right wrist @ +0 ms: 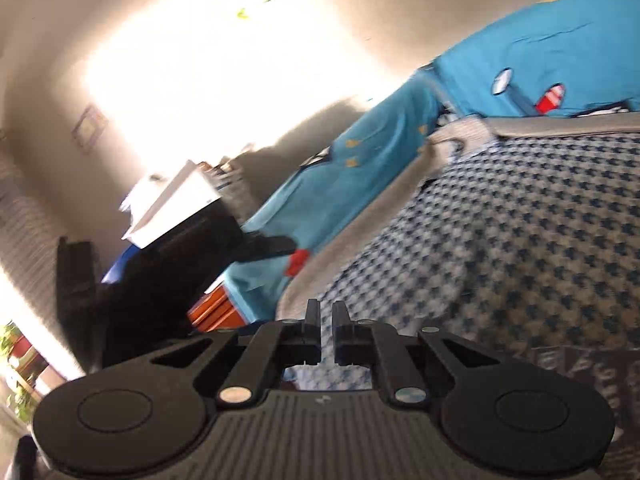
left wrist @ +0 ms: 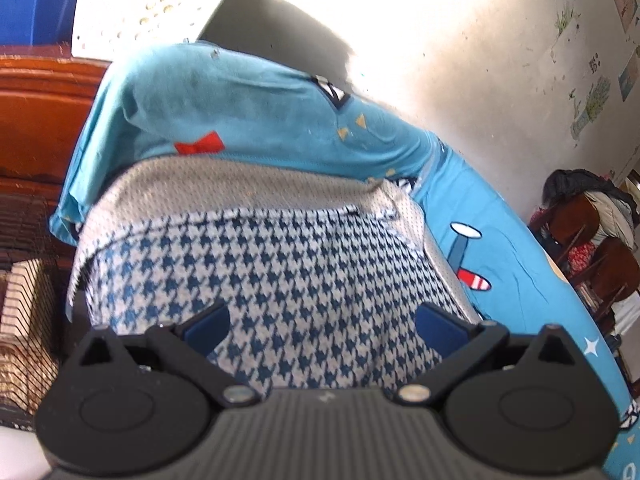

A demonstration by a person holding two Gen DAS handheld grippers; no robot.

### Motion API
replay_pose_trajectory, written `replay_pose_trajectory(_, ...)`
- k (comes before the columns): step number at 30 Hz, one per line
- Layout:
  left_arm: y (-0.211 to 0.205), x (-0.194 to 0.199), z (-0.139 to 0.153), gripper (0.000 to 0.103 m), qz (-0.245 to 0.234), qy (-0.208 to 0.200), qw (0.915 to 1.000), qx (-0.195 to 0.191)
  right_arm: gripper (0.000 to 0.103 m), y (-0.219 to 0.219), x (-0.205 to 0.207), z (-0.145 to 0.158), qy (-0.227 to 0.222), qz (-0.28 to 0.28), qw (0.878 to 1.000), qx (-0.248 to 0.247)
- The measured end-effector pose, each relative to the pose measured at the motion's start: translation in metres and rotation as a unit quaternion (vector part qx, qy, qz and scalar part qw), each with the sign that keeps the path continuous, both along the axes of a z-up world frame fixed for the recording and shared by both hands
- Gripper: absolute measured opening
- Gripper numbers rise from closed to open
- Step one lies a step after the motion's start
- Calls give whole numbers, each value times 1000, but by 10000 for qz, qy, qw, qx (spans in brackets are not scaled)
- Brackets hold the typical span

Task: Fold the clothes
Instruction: 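Grasp the sleeve cuff with the right gripper and lift it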

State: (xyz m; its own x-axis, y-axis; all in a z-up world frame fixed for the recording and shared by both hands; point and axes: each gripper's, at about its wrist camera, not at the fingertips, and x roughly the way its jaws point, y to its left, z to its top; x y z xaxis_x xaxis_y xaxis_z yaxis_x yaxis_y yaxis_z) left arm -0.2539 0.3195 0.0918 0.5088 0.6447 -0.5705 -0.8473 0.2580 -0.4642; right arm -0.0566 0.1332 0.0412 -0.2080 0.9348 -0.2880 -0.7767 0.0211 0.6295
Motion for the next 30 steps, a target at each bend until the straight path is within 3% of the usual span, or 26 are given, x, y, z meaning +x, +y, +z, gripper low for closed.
replay_pose_trajectory(4, 2, 0, -2, 103, -29, 31, 10000, -27, 11, 1, -22, -1, -1095, -285, 9926, -434)
replay_pose_trajectory(6, 3, 0, -4, 103, -28, -21, 9999, -97, 18, 5, -31, -9, -1632, -362, 9826, -811)
replay_pose_trajectory(8, 2, 1, -4, 103, -46, -50, 9999, -122, 31, 10, -38, -21, -2003, -349, 9728, -1113)
replay_pose_trajectory(10, 0, 3, -4, 103, -96, -24, 9999, -93, 34, 12, -45, -32, -2378, -277, 9619, -1320)
replay_pose_trajectory(19, -1, 5, -4, 103, -155, 8, 9998, -84, 41, 23, -61, -70, -3308, -59, 9265, -1791)
replay_pose_trajectory(21, -1, 5, -4, 103, -155, 12, 9998, -76, 39, 23, -60, -70, -3327, -106, 9269, -1735)
replay_pose_trajectory(23, 0, 4, -3, 103, -141, 19, 9999, -64, 13, 23, -56, -67, -3147, -227, 9336, -1696)
replay_pose_trajectory(27, -1, 1, 1, 103, -52, 41, 10000, 58, 9, 19, -47, -54, -2294, -275, 9644, -1287)
replay_pose_trajectory(30, -2, -4, 8, 103, 58, 28, 9997, 219, 9, 16, -56, -41, -1752, 154, 9816, -749)
